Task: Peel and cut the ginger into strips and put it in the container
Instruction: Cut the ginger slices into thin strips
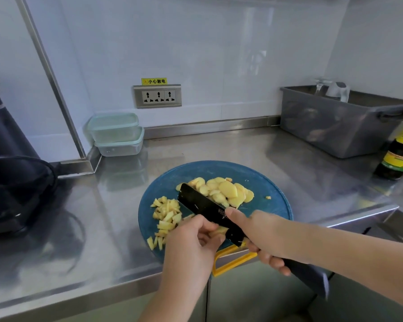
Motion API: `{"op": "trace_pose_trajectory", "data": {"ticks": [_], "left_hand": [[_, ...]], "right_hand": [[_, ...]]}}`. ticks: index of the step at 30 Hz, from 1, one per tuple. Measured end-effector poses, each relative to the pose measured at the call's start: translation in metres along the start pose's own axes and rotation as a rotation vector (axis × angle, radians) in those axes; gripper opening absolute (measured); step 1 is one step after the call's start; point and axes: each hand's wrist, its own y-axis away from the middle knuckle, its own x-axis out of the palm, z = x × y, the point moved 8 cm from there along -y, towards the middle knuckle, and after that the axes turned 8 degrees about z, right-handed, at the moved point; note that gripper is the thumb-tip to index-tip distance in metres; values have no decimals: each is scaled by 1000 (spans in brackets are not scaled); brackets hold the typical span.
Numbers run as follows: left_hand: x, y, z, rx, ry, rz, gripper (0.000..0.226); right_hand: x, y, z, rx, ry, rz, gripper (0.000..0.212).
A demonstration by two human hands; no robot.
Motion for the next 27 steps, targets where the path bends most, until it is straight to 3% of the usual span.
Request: {"op": "trace_pose_trajectory", "data": {"ticks": [4,9,11,15,24,27], "left_hand": [[-2,-1,-6,13,-27,7,14],[-4,1,-8,-44,-32,52,17],[-4,0,-9,-58,-43,94,20],[-8,3,-17,-8,-113,120,19],[-9,6,-20,75,-198,15,12],[-9,7,-20,90,-228,-10,14]], "right_hand": [[-12,8,7,-188,-3,-201,46],[-2,13,17,-27,73,-173,83],[-4,8,17,-68,116,-178,79],[-5,9,10,-206,-96,-134,66],[-21,6,0,-154,-26,-225,73],[-20,9,-6,-127,20,-147,70]]}}
